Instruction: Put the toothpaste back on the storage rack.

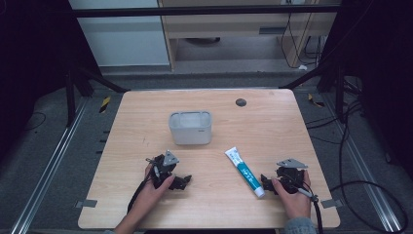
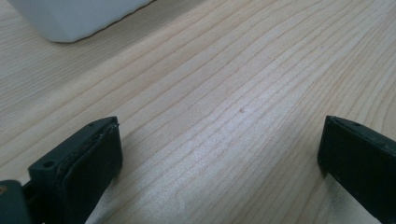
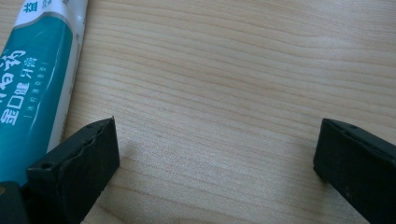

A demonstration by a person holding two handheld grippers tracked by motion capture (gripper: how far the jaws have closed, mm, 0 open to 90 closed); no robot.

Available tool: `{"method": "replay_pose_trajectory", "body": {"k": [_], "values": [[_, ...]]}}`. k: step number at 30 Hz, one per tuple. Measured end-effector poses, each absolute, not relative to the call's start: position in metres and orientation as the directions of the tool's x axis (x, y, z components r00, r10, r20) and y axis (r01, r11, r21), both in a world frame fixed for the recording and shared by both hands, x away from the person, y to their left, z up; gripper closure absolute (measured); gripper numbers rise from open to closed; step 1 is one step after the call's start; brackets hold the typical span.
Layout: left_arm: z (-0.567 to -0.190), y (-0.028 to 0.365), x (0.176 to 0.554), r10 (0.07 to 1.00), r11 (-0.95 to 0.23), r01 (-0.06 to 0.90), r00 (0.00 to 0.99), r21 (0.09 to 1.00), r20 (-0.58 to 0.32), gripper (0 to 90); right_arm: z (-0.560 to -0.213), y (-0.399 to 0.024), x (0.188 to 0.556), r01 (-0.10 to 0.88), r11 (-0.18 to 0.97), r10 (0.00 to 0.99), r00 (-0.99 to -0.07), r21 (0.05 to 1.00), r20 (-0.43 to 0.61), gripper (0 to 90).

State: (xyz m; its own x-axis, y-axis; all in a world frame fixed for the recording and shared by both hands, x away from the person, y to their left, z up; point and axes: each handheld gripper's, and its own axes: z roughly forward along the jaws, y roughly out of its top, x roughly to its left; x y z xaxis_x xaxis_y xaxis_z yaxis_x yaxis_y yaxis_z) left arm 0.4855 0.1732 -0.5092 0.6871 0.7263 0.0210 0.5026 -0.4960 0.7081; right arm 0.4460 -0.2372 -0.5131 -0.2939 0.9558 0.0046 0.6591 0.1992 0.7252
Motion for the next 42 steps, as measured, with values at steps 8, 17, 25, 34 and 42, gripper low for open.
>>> {"method": "replay_pose_trajectory", "body": {"k": [8,17,25,34,42], "values": [[-0.509,0.173,0.485,0.731,-0.492,0.506,0.683,0.709,0.020,0.0,-0.513,-0.238,0.447,0.657,0.206,0.953,-0.304,0.725,0.005,1.5],[-0.509,0.173,0.485,0.731,-0.491,0.507,0.682,0.709,0.019,0.0,-0.474,-0.221,0.438,0.628,0.276,0.938,-0.342,0.728,-0.060,15.7],[-0.509,0.172,0.486,0.732,-0.492,0.507,0.681,0.708,0.020,0.0,-0.441,-0.197,0.440,0.604,0.299,0.906,-0.423,0.738,-0.021,21.7],[-0.509,0.172,0.486,0.734,-0.491,0.509,0.679,0.707,0.021,0.0,-0.429,-0.174,0.453,0.629,0.368,0.880,-0.474,0.685,-0.037,25.1],[-0.509,0.172,0.485,0.739,-0.487,0.512,0.673,0.708,0.022,0.0,-0.428,-0.149,0.465,0.659,0.419,0.861,-0.508,0.624,-0.042,28.7]]}}
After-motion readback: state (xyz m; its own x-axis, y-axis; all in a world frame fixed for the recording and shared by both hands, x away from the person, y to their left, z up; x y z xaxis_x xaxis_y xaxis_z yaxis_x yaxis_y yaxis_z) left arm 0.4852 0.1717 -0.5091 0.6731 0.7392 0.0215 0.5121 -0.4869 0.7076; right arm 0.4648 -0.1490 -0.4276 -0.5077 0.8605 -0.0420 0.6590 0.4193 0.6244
